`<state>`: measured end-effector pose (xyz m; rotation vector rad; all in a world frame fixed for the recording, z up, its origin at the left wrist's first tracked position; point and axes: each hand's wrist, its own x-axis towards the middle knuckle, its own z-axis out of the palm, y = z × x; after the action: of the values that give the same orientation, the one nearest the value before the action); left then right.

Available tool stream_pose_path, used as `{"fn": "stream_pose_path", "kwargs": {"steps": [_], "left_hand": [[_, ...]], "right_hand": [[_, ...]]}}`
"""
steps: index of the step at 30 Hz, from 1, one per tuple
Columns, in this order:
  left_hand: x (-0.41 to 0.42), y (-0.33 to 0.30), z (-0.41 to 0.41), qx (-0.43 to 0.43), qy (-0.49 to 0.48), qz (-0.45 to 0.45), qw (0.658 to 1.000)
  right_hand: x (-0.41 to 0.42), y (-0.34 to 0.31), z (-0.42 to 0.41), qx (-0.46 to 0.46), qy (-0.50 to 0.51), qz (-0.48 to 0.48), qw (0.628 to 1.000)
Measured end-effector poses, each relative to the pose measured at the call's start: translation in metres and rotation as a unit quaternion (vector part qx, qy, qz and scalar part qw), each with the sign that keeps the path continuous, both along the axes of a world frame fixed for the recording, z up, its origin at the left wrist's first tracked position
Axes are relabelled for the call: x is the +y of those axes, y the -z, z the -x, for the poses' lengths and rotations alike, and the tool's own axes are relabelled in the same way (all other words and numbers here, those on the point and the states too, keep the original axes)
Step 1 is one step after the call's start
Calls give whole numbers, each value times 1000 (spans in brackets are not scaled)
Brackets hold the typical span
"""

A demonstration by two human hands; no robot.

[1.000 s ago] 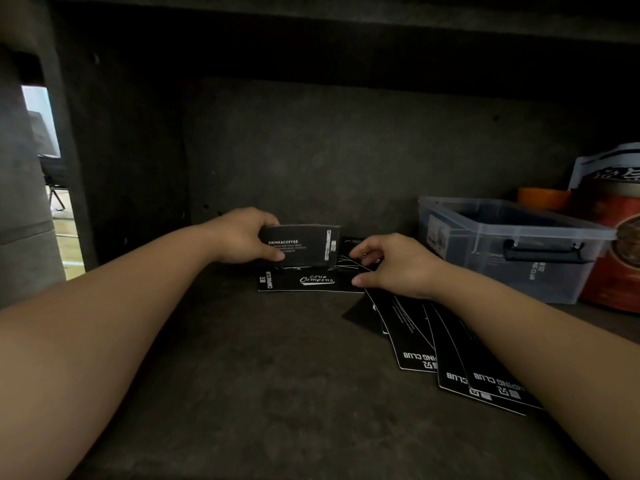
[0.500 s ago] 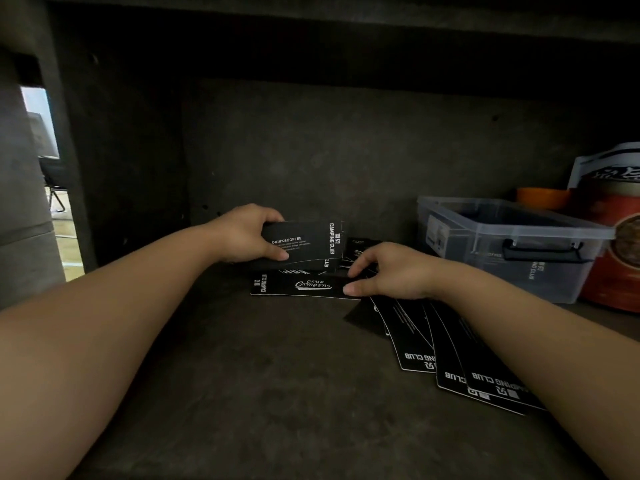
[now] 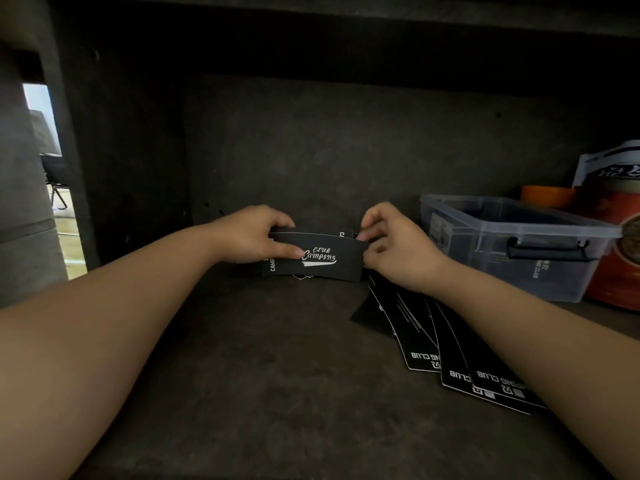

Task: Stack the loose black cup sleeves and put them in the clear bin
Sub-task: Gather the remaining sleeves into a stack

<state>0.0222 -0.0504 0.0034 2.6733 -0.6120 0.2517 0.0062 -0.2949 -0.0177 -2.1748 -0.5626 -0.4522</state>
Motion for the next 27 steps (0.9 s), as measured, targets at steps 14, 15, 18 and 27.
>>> {"fn": "stream_pose_path", "kwargs": {"steps": [14,15,18,27], "left_hand": [[-3,-4,-1,-49,16,-92,994],[-3,-4,-1,-53,13,-95,994],[-3,-4,-1,-65,-8,-110,992],[1,-2,-7,-73,-90,-140,983]], "right_hand": [[-10,-3,6,-14,-22,251,968],[-10,-3,6,-20,-22,260,965],[-11,-3,3,-56,3,242,969],[-27,-11,4,84,176,256,947]]}}
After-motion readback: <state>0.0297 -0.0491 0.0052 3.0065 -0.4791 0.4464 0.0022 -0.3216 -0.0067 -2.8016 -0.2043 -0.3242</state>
